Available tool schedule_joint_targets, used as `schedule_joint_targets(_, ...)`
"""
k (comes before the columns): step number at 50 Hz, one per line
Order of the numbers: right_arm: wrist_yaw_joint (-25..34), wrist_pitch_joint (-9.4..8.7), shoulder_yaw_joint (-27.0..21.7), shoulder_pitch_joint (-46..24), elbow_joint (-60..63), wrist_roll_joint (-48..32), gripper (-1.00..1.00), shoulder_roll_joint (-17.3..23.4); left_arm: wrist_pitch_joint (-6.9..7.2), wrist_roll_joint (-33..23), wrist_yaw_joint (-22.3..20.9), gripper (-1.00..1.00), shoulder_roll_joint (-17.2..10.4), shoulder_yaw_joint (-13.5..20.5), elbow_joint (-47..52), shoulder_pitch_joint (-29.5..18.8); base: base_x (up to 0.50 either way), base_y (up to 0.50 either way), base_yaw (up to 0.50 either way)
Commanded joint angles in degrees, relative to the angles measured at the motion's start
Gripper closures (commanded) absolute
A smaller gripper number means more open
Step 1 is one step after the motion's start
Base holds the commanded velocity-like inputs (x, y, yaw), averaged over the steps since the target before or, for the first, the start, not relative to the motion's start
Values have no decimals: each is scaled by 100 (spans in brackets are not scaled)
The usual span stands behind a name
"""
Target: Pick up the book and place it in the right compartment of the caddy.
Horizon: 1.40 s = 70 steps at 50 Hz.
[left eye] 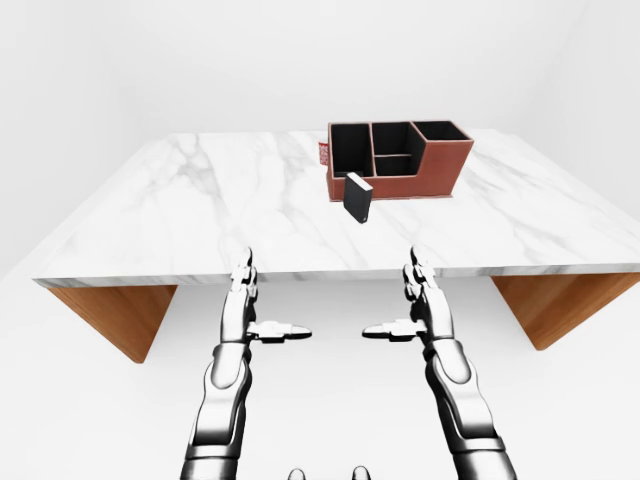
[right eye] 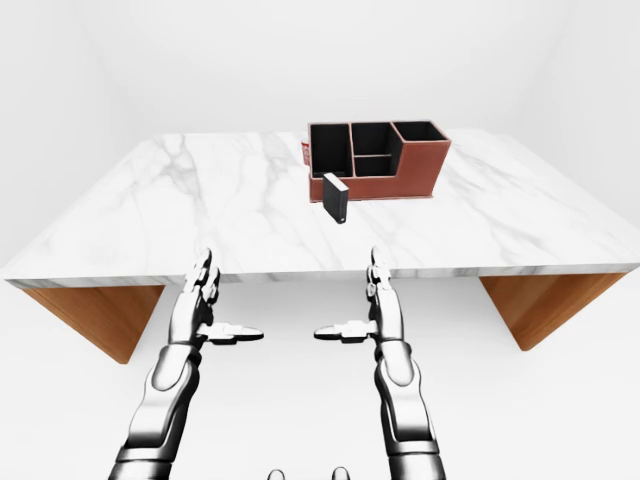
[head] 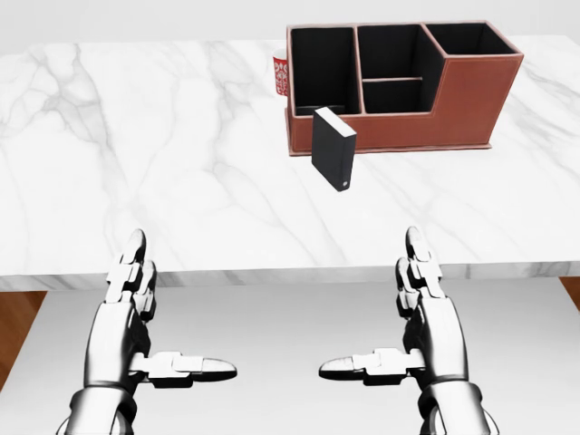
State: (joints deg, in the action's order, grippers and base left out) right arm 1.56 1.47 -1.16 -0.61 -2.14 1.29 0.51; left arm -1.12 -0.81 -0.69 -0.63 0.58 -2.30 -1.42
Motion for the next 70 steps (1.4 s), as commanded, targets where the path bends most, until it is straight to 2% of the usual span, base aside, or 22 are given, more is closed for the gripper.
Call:
schedule_joint_targets(1,235,349,-150,-111,-395,140,-100,97,-294,-186,-132,-100,-103,103,-591,-321,0,0,0)
schedule_joint_targets(7,161,353,-186,-126,-478,125,-100,98,-276,-107,-192,-100,-101,127,-565,-268,0,0,0)
schedule_joint_targets(11,167,353,-200,-110,-458,172,-100,98,-346,-120,-194,-100,-107,132,-652,-283,0,0,0)
schedule_joint_targets(18,187,353,-193,-169,-482,235,-100,102,-296,-133,-177,-100,-110,135,-654,-332,0,0,0)
schedule_joint_targets(21,203,353,-161,-122,-394,223,-100,91,-326,-131,-173,-100,-111,139,-652,-318,0,-24,0)
schedule_joint_targets(25,206,353,-160,-96,-408,214,-100,87,-388,-123,-183,-100,-115,147,-711,-310,0,-38,0)
schedule_joint_targets(27,218,353,-158,-101,-450,207,-100,87,-347,-85,-199,-100,-99,141,-695,-298,0,-41,0)
schedule_joint_targets(30,213,353,-180,-151,-518,211,-100,99,-381,-95,-195,-100,-103,135,-754,-321,0,-41,0)
schedule_joint_targets(33,199,353,-180,-177,-557,202,-100,98,-321,-89,-191,-100,-103,135,-717,-331,0,-41,0)
schedule_joint_targets(37,195,353,-175,-193,-609,189,-100,99,-388,-86,-196,-100,-110,142,-829,-363,0,-41,0)
schedule_joint_targets(41,188,353,-177,-176,-568,187,-100,102,-352,-86,-193,-100,-105,134,-755,-336,0,-41,0)
schedule_joint_targets(47,188,353,-168,-165,-558,174,-100,98,-388,-89,-194,-100,-109,137,-806,-343,0,-41,0)
schedule_joint_targets(70,202,353,-135,-145,-560,107,-100,92,-388,-94,-185,-100,-100,126,-851,-351,0,-36,0)
